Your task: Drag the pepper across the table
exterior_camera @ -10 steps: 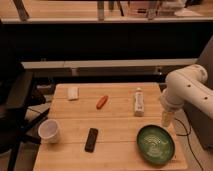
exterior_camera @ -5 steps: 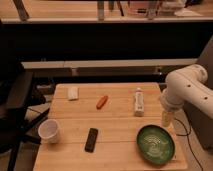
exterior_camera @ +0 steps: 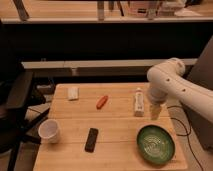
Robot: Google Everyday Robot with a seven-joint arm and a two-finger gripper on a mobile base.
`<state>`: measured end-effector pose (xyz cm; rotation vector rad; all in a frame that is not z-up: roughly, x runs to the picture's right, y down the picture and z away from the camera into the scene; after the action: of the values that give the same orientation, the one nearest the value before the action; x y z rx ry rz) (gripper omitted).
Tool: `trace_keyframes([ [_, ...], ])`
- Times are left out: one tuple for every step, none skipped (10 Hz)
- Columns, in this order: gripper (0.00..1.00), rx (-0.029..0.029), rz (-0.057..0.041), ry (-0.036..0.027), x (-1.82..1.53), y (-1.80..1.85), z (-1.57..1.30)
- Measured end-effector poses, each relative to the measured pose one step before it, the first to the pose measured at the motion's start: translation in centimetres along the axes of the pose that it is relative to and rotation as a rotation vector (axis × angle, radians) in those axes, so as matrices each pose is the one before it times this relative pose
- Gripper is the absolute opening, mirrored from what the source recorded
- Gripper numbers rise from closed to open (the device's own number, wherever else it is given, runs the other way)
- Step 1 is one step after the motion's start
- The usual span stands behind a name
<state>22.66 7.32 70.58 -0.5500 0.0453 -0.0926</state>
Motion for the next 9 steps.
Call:
trace_keyframes([
  [0.8, 0.00297, -0.01992, 0.00634, -0.083, -0.444, -0.001],
  [0.8, 0.00069, -0.01843, 0.00794, -0.023, -0.34, -0.003],
  [0.8, 0.00213, -0.0274, 0.00767, -0.907, -0.684, -0.052],
  [0.8, 0.00152, -0.01777, 0.00524, -0.704, -0.503, -0.069],
  [0.8, 0.00162, -0.01647, 0.0044, -0.608, -0.49, -0.016],
  [0.8, 0.00013, -0.02575, 0.01169, -0.54, -0.704, 0.017],
  [0.8, 0.00192, -0.01575, 0.00433, -0.113, -0.363, -0.015],
  [0.8, 0.00159, -0.02475, 0.00582, -0.136, -0.493, 0.095],
  [0.8, 0.00114, -0.02081, 0.0045, -0.077, -0.414, 0.082],
])
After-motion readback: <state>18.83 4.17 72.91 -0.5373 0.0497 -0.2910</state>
